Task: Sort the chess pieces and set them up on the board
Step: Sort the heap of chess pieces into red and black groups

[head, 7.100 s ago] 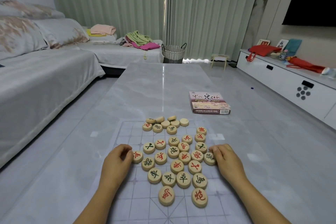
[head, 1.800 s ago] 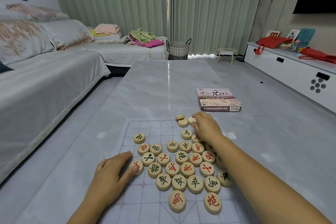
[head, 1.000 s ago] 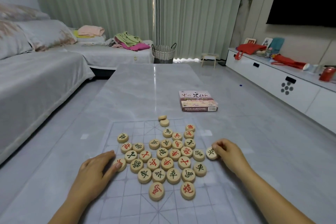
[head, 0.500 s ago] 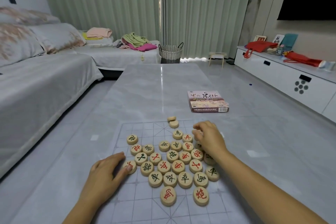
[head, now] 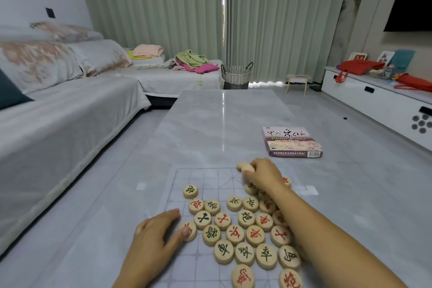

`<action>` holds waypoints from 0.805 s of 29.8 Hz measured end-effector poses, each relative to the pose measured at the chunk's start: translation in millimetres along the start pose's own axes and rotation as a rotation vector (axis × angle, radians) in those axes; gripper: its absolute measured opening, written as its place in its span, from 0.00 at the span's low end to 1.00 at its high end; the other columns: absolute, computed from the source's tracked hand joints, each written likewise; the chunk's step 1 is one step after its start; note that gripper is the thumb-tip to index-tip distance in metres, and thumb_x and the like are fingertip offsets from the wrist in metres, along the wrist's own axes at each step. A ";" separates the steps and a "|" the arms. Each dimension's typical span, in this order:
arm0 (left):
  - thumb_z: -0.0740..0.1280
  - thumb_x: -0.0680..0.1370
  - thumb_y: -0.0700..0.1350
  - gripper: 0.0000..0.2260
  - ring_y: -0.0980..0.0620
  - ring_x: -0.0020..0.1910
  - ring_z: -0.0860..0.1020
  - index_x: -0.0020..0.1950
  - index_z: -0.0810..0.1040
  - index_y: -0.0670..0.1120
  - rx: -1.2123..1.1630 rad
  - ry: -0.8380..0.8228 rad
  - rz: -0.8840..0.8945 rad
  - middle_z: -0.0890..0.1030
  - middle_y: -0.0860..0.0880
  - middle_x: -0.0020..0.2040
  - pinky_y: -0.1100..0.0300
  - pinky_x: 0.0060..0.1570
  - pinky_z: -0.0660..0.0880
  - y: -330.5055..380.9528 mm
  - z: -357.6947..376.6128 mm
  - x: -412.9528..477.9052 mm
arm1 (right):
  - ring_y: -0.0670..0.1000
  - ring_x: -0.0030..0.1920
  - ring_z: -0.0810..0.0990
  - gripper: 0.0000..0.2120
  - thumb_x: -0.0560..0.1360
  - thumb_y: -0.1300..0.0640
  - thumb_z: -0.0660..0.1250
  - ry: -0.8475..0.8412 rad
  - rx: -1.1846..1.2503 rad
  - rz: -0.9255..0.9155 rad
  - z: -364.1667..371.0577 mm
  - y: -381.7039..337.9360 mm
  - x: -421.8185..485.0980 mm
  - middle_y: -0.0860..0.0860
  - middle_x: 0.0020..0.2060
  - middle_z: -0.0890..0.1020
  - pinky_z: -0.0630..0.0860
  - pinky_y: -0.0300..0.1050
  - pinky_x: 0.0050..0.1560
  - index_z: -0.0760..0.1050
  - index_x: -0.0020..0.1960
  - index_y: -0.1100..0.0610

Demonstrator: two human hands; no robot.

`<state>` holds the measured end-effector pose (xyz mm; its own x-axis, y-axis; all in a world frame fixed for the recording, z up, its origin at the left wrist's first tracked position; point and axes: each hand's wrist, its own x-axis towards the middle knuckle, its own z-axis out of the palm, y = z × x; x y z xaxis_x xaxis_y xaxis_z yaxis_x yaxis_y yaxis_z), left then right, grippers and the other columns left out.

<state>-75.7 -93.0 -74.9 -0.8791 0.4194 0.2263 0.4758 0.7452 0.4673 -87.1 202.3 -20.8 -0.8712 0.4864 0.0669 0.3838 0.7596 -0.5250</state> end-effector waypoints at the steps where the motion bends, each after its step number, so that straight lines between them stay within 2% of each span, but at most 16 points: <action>1: 0.37 0.59 0.80 0.46 0.59 0.64 0.69 0.65 0.70 0.59 0.003 -0.003 -0.002 0.72 0.62 0.66 0.60 0.66 0.60 0.5 -0.9 -0.4 | 0.54 0.51 0.76 0.14 0.73 0.51 0.65 -0.004 0.156 -0.019 -9.0 4.3 -9.4 0.54 0.52 0.78 0.70 0.43 0.46 0.75 0.56 0.57; 3: 0.37 0.59 0.80 0.47 0.58 0.65 0.70 0.65 0.70 0.58 0.008 -0.009 0.003 0.73 0.60 0.66 0.60 0.66 0.60 1.1 -2.5 -0.6 | 0.52 0.47 0.77 0.10 0.76 0.53 0.63 0.021 0.508 -0.002 -30.5 20.1 -33.0 0.53 0.47 0.79 0.72 0.41 0.43 0.76 0.54 0.57; 5: 0.40 0.60 0.80 0.46 0.57 0.64 0.70 0.65 0.71 0.56 0.007 -0.013 0.008 0.73 0.59 0.66 0.59 0.66 0.61 2.0 -2.6 -1.1 | 0.53 0.40 0.76 0.09 0.77 0.59 0.58 0.090 0.643 0.064 -50.9 47.3 -53.2 0.53 0.38 0.78 0.73 0.39 0.36 0.75 0.43 0.60; 8: 0.47 0.64 0.75 0.38 0.54 0.64 0.72 0.65 0.72 0.55 0.026 -0.011 0.013 0.74 0.57 0.66 0.57 0.65 0.63 1.8 -1.4 -2.8 | 0.56 0.40 0.75 0.15 0.77 0.61 0.56 0.138 0.397 0.142 -63.8 93.3 -69.5 0.55 0.34 0.77 0.67 0.45 0.40 0.69 0.32 0.56; 11: 0.47 0.65 0.73 0.37 0.54 0.64 0.72 0.65 0.72 0.54 0.045 -0.015 0.027 0.74 0.56 0.66 0.56 0.66 0.64 4.6 -2.0 -4.7 | 0.55 0.40 0.71 0.19 0.79 0.56 0.57 0.080 0.169 0.164 -60.4 114.1 -78.7 0.55 0.35 0.74 0.62 0.46 0.37 0.64 0.30 0.54; 13: 0.47 0.65 0.74 0.38 0.55 0.64 0.72 0.65 0.72 0.54 0.043 -0.015 0.026 0.74 0.55 0.66 0.56 0.66 0.64 6.8 -2.2 -5.6 | 0.55 0.41 0.72 0.19 0.80 0.55 0.56 0.060 0.161 0.179 -57.7 119.9 -77.3 0.56 0.36 0.74 0.63 0.46 0.38 0.64 0.29 0.54; 16: 0.47 0.64 0.76 0.41 0.55 0.64 0.72 0.65 0.72 0.54 0.039 -0.011 0.019 0.75 0.56 0.66 0.56 0.66 0.65 6.6 -2.4 -5.0 | 0.56 0.46 0.75 0.14 0.79 0.51 0.57 -0.026 0.100 0.222 -57.9 115.9 -70.7 0.56 0.44 0.77 0.68 0.46 0.45 0.70 0.36 0.55; 17: 0.45 0.63 0.78 0.42 0.55 0.64 0.72 0.65 0.72 0.54 0.039 -0.013 0.017 0.75 0.56 0.66 0.56 0.66 0.66 5.5 -2.4 -4.4 | 0.56 0.49 0.76 0.11 0.78 0.49 0.59 -0.041 0.054 0.226 -56.8 114.0 -67.7 0.55 0.47 0.77 0.71 0.47 0.48 0.72 0.43 0.55; 19: 0.42 0.62 0.79 0.45 0.55 0.64 0.72 0.65 0.72 0.54 0.038 -0.015 0.017 0.75 0.56 0.66 0.56 0.66 0.66 5.0 -2.4 -2.8 | 0.56 0.55 0.75 0.13 0.76 0.48 0.61 0.005 -0.080 0.194 -55.6 107.1 -61.8 0.54 0.54 0.75 0.72 0.48 0.54 0.73 0.56 0.54; 21: 0.40 0.61 0.80 0.46 0.55 0.64 0.71 0.65 0.72 0.55 0.034 -0.010 0.018 0.74 0.57 0.66 0.56 0.66 0.64 6.5 -2.2 -2.4 | 0.55 0.56 0.74 0.13 0.77 0.50 0.61 0.070 -0.100 0.111 -51.0 94.4 -51.6 0.54 0.57 0.74 0.73 0.50 0.57 0.73 0.57 0.54; 24: 0.39 0.61 0.80 0.46 0.55 0.65 0.70 0.66 0.71 0.56 0.026 -0.011 0.012 0.73 0.58 0.66 0.58 0.66 0.61 8.2 -1.9 -3.9 | 0.55 0.59 0.72 0.13 0.77 0.54 0.60 0.044 -0.045 -0.045 -34.8 60.5 -35.3 0.55 0.60 0.73 0.71 0.49 0.59 0.73 0.60 0.56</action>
<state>-68.4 -89.5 -70.3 -0.8730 0.4338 0.2227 0.4870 0.7530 0.4425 -22.4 246.1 -25.3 -0.8741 0.4688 0.1275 0.3583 0.7993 -0.4824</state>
